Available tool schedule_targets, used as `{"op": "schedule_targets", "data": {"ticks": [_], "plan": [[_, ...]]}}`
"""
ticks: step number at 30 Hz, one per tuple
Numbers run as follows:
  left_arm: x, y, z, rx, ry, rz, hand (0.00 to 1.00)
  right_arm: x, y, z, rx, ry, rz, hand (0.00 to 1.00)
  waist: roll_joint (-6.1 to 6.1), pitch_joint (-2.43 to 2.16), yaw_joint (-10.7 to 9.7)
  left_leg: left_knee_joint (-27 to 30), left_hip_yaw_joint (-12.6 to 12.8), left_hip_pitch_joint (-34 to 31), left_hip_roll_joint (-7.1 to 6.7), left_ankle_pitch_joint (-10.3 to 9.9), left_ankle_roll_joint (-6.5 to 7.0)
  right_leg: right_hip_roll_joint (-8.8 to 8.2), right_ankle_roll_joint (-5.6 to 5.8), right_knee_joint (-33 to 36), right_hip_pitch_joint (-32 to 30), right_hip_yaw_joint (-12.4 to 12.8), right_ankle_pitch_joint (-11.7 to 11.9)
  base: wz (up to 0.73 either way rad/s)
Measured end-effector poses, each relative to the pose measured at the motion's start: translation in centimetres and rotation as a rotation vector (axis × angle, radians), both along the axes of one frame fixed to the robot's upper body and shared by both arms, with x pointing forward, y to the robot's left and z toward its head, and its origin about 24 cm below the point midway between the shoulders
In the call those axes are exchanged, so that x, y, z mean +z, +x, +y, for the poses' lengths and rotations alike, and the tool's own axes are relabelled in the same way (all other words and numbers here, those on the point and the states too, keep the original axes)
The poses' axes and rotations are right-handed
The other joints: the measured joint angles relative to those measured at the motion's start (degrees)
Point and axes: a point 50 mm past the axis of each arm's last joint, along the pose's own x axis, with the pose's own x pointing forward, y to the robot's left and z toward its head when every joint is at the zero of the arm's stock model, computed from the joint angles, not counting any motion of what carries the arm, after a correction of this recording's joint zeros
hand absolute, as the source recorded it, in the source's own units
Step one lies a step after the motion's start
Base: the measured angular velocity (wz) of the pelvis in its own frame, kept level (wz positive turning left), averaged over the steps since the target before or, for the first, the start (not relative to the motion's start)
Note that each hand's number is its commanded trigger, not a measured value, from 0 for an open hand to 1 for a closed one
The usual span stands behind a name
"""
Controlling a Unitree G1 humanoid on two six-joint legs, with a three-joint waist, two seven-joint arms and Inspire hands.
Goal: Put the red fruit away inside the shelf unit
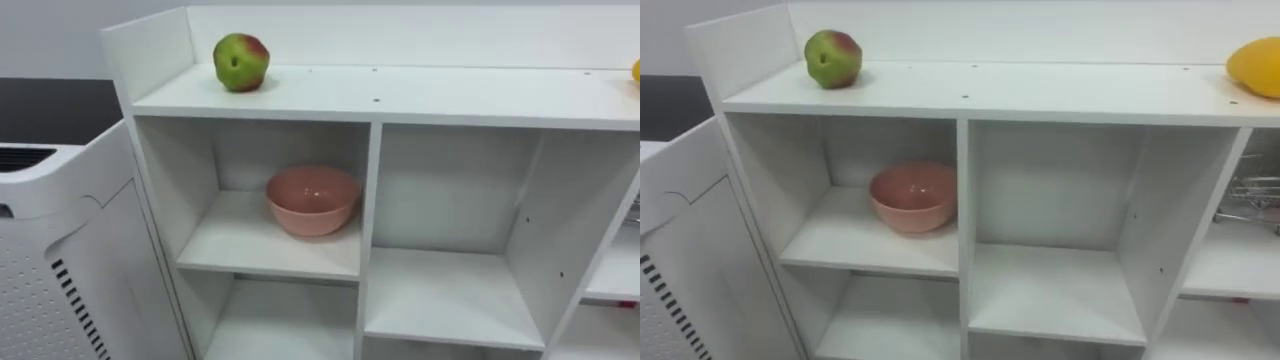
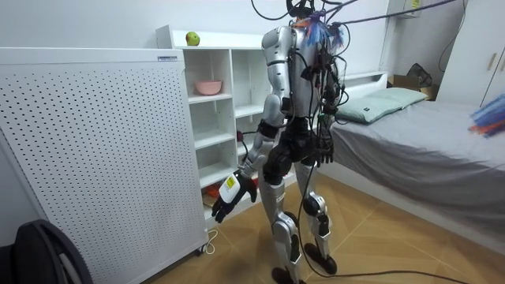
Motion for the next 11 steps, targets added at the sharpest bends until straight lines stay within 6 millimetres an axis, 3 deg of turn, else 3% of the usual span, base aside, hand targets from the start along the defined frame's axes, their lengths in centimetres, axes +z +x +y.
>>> {"op": "schedule_targets", "data": {"ticks": [5, 11], "plan": [[-0.17, -0.14, -0.37, 0.022, -0.022, 0.015, 0.00, -0.24, -0.07, 0.31, -0.024, 0.051, 0.035, 0.00, -0.73, 0.02, -0.04, -0.35, 0.07, 0.52, 0.01, 0.00, 0.00, 0.19, -0.01, -0.53, 0.16, 2.75, 0.17, -0.13], [-0.37, -0.69, -0.44, 0.030, -0.050, 0.066, 0.00, -0.45, -0.40, 0.57, -0.033, 0.118, 0.101, 0.00, -0.75, 0.09, -0.21, -0.35, 0.21, 0.62, 0.02, 0.00, 0.00, 0.24, -0.03, -0.72, 0.30, 3.29, 0.32, -0.01]]}}
